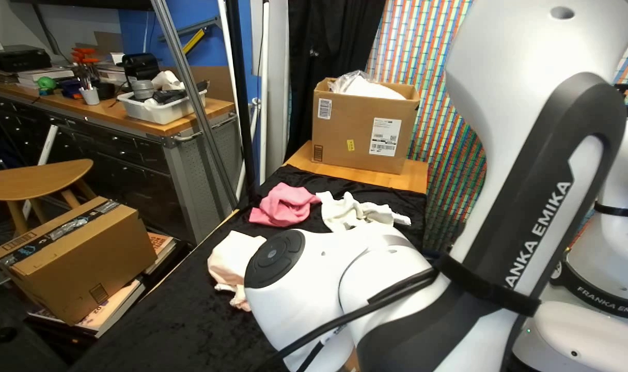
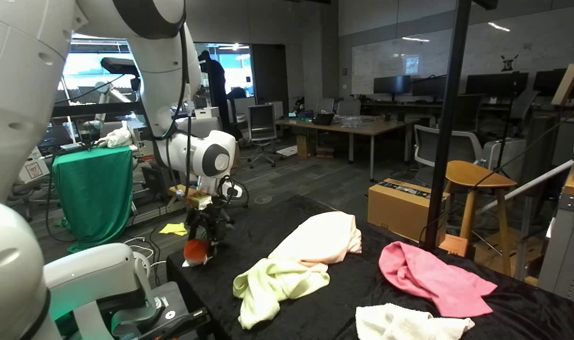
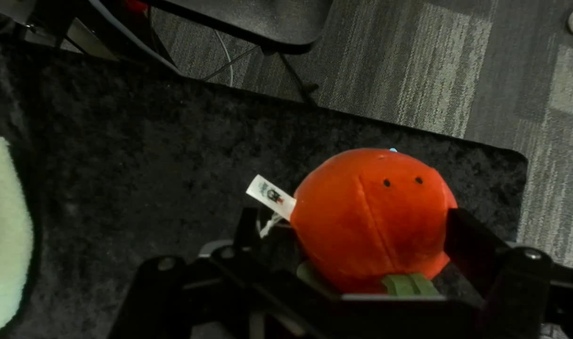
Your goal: Pile all the objects in the middle of the table
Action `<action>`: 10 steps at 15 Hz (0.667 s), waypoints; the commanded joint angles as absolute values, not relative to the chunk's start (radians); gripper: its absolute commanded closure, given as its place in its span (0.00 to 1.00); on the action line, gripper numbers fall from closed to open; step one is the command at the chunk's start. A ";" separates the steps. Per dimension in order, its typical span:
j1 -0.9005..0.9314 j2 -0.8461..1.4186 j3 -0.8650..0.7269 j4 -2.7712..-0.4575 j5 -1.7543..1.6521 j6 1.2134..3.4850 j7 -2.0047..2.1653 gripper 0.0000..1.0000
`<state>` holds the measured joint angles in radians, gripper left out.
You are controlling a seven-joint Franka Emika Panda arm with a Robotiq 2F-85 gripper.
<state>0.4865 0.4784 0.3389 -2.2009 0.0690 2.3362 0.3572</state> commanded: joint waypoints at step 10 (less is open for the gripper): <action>0.442 0.473 0.339 -2.194 0.115 2.352 0.276 0.58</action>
